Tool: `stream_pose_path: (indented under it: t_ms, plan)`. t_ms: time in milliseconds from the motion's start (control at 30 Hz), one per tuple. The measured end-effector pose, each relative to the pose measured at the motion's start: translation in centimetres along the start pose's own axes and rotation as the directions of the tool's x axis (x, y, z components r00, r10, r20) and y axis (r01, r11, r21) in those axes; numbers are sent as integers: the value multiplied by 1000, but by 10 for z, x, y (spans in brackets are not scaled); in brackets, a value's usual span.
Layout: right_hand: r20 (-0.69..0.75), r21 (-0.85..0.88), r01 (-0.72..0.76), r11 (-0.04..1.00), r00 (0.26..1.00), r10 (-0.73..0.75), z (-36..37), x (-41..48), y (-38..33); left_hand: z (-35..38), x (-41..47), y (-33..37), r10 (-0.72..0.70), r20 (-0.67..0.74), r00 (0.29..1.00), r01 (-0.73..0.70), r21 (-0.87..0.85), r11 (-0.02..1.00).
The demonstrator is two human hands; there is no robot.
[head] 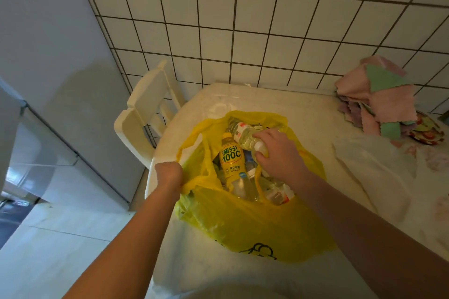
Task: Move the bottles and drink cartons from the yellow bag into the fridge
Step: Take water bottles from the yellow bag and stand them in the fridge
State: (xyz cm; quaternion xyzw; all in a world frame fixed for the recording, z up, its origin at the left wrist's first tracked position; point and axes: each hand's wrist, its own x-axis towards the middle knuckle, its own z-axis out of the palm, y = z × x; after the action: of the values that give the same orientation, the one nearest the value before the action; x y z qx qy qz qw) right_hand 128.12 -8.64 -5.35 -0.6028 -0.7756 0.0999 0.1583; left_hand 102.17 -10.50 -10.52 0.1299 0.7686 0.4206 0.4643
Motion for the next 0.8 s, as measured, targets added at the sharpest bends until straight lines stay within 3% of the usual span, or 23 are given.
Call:
stream_pose_path:
  t_ms: [67, 133, 167, 200, 267, 333, 433, 533, 667, 733, 800]
  plan:
    - [-5, -12, -12, 1000, 1000, 12, 3, 2, -1, 3, -8, -4, 247, -38, 968, -231, 240, 943]
    - [2, -9, -33, 999, 999, 33, 5, 3, -1, 9, -25, 1, 560, 18, 828, -517, 408, 753]
    - [14, -1, -43, 999, 999, 43, 6, 4, -2, 14, -34, 4, 646, 97, 757, -606, 476, 638]
    - [28, 7, -56, 998, 998, 56, 7, 5, -3, 20, -36, 6, 669, 186, 719, -645, 537, 544]
    - [51, 9, -97, 995, 994, 96, 7, 10, -8, 29, -36, 8, 614, 308, 726, -643, 620, 449]
    - [82, -27, -132, 991, 988, 134, 6, 16, -13, 34, -30, 5, 570, 318, 757, -629, 588, 508]
    - [128, -88, -147, 985, 979, 158, 7, 26, -20, 23, -24, 1, 592, 205, 779, -602, 510, 615]
    - [149, -155, -133, 979, 977, 156, 10, 37, -24, 1, -12, -3, 488, 155, 859, -484, 557, 675]
    - [168, -196, -131, 972, 972, 165, 12, 51, -26, -16, -7, -7, 333, 208, 920, -385, 648, 657]
    - [199, -184, -144, 972, 963, 181, 12, 56, -25, -18, -16, -8, 378, 141, 915, -364, 694, 622]
    - [221, -171, -162, 972, 955, 198, 13, 60, -25, -18, -32, -7, 546, 66, 835, -425, 708, 564]
